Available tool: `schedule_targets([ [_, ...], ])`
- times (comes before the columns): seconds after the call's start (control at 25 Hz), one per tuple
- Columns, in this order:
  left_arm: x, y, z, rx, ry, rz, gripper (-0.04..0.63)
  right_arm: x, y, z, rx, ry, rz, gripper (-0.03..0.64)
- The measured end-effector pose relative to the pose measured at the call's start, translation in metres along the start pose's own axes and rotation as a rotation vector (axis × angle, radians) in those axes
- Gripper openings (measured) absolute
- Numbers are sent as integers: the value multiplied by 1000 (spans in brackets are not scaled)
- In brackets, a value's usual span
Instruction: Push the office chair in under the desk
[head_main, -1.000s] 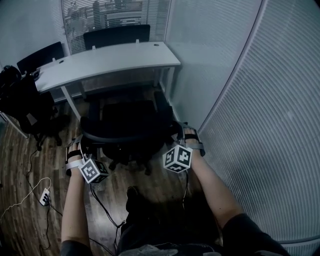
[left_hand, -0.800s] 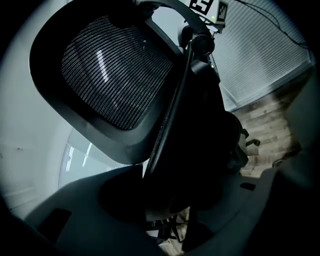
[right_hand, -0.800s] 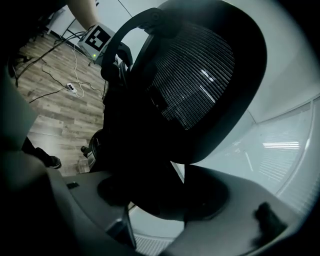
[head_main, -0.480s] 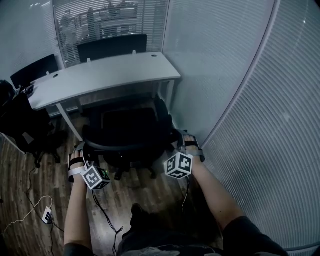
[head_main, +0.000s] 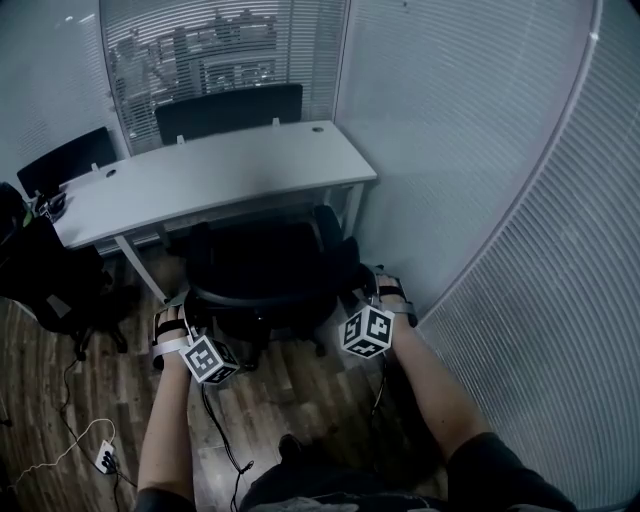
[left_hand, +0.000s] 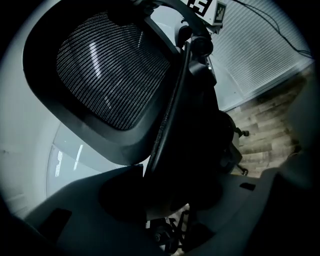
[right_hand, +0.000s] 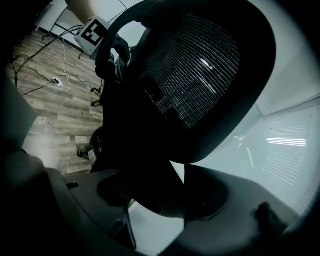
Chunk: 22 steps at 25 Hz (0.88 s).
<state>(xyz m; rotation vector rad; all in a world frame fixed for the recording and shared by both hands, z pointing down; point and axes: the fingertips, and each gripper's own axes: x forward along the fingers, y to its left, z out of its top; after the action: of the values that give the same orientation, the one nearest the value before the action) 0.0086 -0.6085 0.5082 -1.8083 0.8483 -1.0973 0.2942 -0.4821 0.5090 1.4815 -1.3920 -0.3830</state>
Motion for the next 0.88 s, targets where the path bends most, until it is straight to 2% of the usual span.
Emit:
schedule_targets([
  [0.16,31,17,4,-11,-26,-4,225,34,-11,8,5,29,-13,290],
  [0.32,61,25,-7,7,0,17,225,63,-16,17,8,40,-23,290],
  [0.52,87,39,-16,85,21,54,204,81,-24,29,8,12,-42,290],
  [0.64,98,41,-17,68,-13,70,204,93,-27,31,8,2,-45,290],
  [0.88,119,51,-15,83,11,122,204,120,-47,32,3,-25,-63,290],
])
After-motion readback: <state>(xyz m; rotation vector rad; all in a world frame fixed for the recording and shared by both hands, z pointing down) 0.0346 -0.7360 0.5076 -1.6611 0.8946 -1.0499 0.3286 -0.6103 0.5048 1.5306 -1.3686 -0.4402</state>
